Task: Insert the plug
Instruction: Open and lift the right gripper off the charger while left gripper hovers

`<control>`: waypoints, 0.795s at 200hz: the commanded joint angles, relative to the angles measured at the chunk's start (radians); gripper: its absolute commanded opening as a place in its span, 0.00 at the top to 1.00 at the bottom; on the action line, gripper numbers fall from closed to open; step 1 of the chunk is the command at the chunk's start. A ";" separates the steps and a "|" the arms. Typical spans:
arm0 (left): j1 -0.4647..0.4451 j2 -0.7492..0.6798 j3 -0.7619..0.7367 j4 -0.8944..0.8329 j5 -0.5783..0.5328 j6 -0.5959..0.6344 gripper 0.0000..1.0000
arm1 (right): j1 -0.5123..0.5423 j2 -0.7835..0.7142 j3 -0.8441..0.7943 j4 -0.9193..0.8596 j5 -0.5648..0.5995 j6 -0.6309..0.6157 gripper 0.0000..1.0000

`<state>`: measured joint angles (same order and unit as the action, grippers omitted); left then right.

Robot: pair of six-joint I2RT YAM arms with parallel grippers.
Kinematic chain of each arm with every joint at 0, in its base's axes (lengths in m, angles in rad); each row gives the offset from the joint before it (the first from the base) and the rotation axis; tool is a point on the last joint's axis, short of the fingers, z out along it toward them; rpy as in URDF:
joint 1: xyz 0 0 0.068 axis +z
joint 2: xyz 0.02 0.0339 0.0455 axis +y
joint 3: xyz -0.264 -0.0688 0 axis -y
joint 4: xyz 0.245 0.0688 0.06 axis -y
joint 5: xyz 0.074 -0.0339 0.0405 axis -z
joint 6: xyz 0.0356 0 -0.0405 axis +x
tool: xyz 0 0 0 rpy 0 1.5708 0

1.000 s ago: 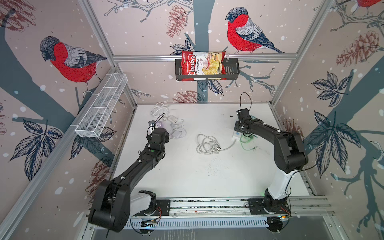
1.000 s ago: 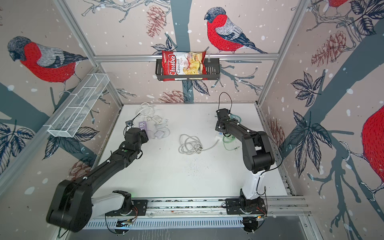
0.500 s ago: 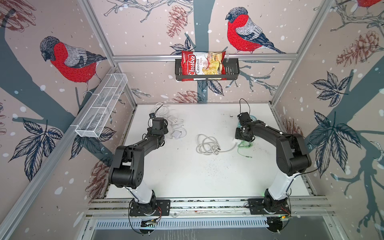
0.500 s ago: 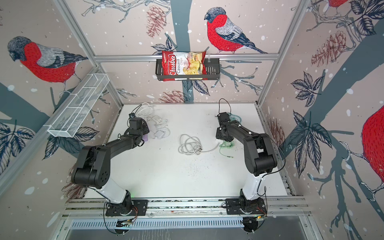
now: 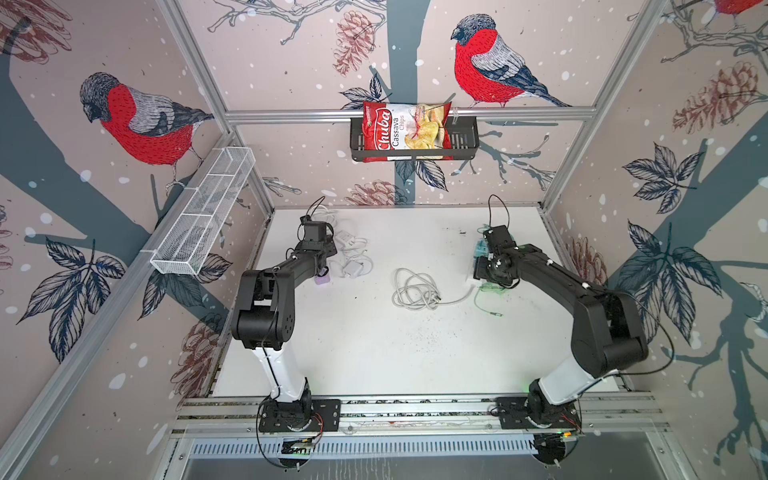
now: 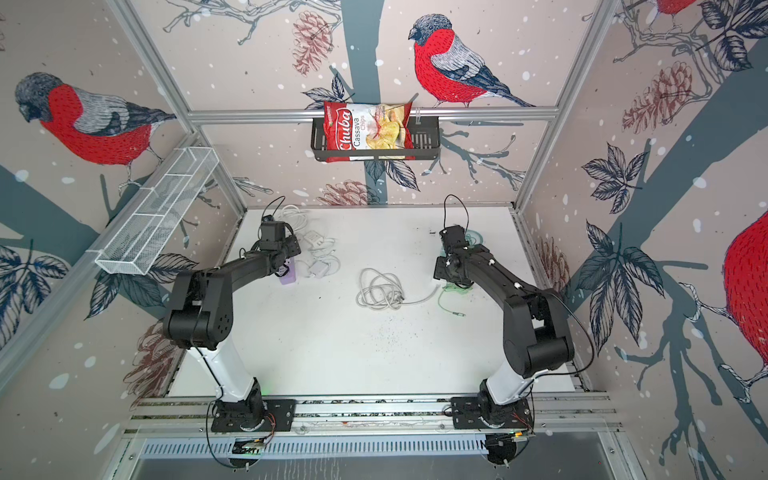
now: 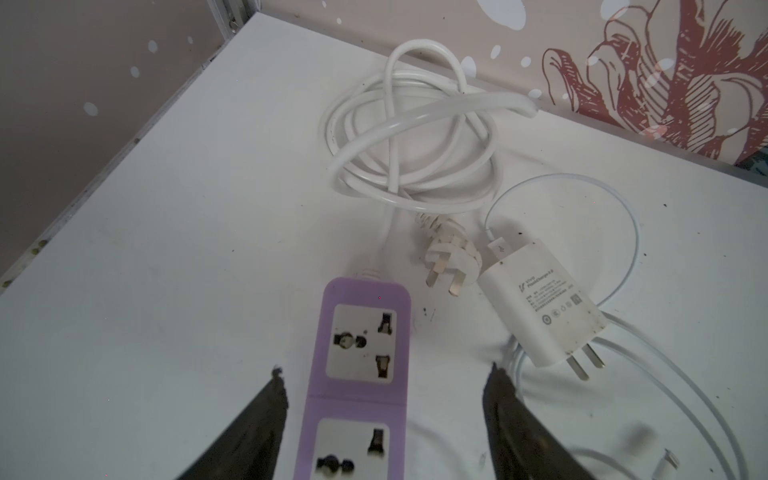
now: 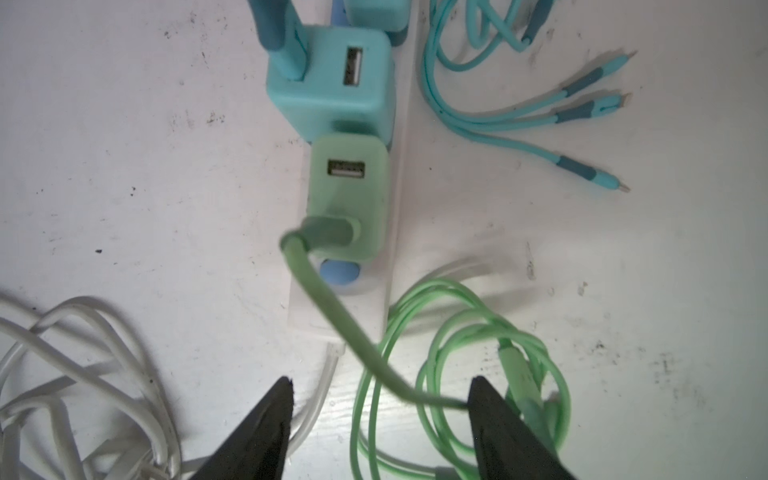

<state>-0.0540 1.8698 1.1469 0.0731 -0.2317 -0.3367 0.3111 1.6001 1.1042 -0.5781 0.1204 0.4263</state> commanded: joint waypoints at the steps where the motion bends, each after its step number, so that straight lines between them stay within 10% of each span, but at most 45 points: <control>1: 0.012 0.026 0.038 -0.106 0.043 -0.015 0.26 | -0.005 -0.039 -0.035 -0.005 -0.005 0.015 0.31; 159: 0.062 0.196 0.229 -0.376 0.077 -0.056 0.37 | -0.020 -0.266 -0.264 0.049 -0.052 0.027 0.24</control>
<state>-0.0055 2.0720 1.3994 -0.2558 -0.1589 -0.3717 0.2878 1.3808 0.8700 -0.5365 0.0792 0.4290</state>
